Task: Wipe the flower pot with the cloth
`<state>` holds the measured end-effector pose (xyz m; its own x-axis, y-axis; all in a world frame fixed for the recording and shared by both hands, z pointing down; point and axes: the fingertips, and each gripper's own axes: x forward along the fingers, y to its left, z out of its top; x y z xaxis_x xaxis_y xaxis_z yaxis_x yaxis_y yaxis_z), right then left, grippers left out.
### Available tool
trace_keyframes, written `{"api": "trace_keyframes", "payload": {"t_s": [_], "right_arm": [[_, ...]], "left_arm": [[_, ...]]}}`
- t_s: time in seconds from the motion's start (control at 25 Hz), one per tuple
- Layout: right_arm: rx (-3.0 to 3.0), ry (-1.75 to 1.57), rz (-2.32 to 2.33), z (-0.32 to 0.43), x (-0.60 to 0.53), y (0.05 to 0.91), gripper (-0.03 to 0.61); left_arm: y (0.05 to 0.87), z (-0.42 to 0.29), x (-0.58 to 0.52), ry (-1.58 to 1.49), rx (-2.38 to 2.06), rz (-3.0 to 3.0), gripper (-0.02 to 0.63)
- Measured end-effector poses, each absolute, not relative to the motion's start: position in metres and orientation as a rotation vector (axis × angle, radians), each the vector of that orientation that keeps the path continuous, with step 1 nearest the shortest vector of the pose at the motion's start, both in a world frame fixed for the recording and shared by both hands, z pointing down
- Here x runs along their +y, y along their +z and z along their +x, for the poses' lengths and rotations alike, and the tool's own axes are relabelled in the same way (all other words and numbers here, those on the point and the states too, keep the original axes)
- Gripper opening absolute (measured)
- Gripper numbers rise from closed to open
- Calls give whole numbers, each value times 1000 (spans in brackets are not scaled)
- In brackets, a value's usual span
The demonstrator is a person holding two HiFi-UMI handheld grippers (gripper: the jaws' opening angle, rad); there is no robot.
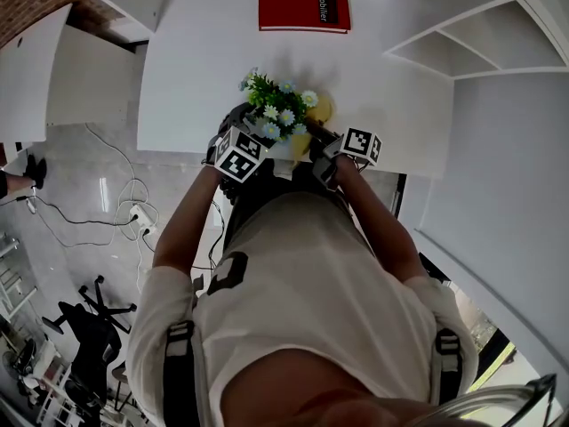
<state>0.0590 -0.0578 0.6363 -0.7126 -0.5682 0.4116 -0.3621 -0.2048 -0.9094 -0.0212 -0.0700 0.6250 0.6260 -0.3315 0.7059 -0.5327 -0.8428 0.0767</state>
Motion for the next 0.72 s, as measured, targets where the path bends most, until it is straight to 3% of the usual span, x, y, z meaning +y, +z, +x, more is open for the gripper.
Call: {"api": "trace_keyframes", "payload": {"t_s": [0.24, 0.72], "right_arm": [[1765, -1943, -1024, 61, -66, 597, 83], [1760, -2012, -1168, 64, -53, 642, 91]], "left_arm": [[633, -13, -55, 964, -871, 2435, 368], [617, -39, -67, 997, -690, 2555, 370]]}}
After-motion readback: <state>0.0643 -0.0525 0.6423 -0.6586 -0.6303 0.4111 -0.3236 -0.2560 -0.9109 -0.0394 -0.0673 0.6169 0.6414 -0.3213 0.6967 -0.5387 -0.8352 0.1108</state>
